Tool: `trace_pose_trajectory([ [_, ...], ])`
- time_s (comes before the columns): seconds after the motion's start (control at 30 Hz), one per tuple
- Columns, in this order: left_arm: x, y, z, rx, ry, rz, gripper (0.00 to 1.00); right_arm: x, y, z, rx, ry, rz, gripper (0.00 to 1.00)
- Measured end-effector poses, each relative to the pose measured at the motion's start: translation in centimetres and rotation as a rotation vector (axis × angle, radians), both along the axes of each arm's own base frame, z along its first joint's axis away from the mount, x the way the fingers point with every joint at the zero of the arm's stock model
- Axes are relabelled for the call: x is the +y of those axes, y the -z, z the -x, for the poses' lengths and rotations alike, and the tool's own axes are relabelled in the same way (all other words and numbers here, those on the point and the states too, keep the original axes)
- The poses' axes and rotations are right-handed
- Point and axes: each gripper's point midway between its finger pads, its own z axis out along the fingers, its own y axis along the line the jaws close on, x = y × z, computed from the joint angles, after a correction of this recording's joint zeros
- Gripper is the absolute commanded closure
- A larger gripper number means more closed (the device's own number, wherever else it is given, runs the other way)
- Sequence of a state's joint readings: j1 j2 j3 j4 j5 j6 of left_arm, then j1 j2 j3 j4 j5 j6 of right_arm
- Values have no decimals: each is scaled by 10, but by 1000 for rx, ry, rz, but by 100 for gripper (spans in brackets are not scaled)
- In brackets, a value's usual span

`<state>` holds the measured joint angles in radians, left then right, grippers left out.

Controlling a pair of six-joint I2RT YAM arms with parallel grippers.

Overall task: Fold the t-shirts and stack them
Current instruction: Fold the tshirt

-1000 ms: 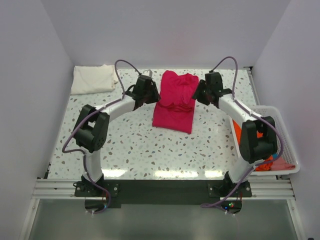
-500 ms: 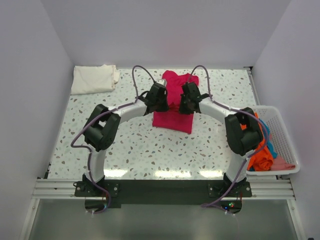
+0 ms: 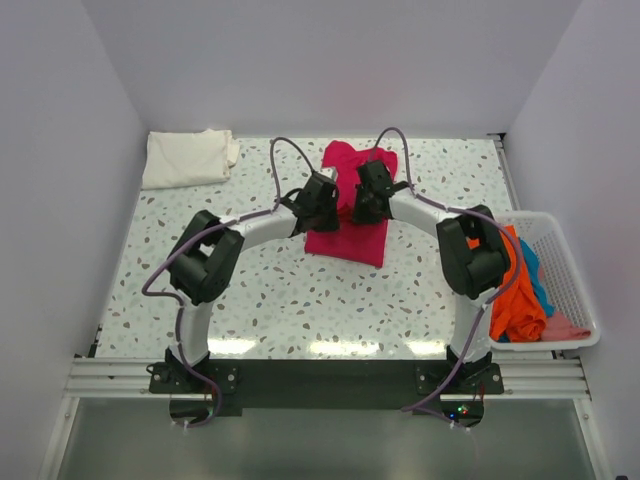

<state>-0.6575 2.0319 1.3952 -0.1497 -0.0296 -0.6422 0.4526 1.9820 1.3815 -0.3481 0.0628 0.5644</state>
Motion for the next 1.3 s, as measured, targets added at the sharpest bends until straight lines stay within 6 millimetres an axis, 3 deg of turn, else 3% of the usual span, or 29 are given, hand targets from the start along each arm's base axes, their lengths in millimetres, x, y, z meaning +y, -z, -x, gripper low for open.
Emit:
trace_pose_trajectory([
  [0.3, 7, 7, 25, 27, 18, -22, 90, 1, -2, -22, -29, 28, 30, 87],
  [0.47, 9, 8, 26, 28, 16, -26, 90, 0, -8, -39, -50, 49, 49, 86],
  [0.8, 10, 5, 24, 23, 11, -31, 86, -13, -28, -79, -124, 82, 66, 75],
  [0.93, 6, -13, 7, -17, -4, -19, 86, -20, -35, -85, -137, 85, 83, 69],
  [1.1, 12, -30, -30, -65, -55, 16, 86, -25, -45, -77, -144, 80, 96, 66],
  [1.3, 32, -5, -63, -42, -108, -3, 85, -33, -83, -49, -186, 73, 68, 66],
])
